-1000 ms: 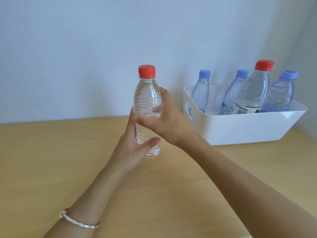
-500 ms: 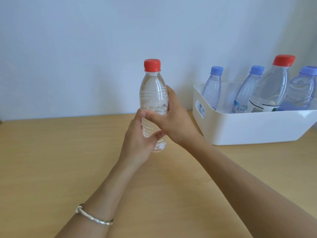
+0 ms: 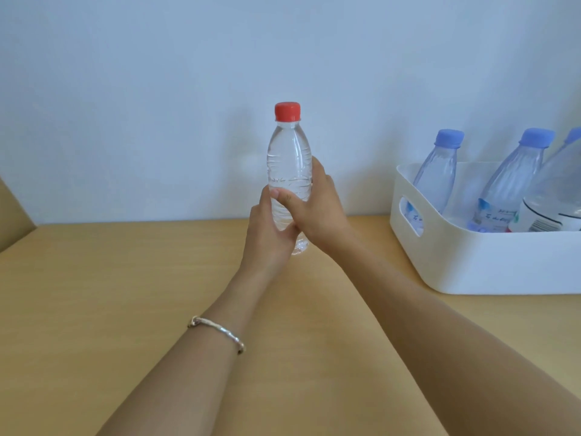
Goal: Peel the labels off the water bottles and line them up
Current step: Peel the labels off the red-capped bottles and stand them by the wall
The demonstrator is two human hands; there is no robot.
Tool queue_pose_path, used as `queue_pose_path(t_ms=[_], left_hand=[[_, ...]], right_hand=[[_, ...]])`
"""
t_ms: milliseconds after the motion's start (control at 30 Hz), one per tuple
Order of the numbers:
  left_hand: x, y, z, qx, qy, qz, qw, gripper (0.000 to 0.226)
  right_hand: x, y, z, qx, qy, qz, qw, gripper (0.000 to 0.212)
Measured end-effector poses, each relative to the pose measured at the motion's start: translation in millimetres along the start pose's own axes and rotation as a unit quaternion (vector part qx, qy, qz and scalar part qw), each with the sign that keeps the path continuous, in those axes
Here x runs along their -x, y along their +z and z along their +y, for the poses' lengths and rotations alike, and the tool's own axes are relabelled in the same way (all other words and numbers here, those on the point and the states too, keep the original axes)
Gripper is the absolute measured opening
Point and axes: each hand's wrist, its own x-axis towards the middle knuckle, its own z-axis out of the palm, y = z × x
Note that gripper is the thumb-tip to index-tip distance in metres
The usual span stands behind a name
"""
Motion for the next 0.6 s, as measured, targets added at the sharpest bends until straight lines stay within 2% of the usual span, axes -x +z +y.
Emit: queue_pose_path(t_ms=[300,500,600], left_hand=[[-31,17,-20,-0.01,-0.023,0.036,0.999,0.052],[-36,19,-22,0.006,-0.03,0.025,0.999,0.051],[-39,16,-19,0.009,-0.061,0.007,0.998,0.049]], right_hand=[[-28,10,16,-0.001,0.007,0.031,1.0,0.057],[-32,13,18,0.0,0.01,0.034,0.999,0.059],[-32,13,11,0.023,0.032,0.017,0.999,0.064]])
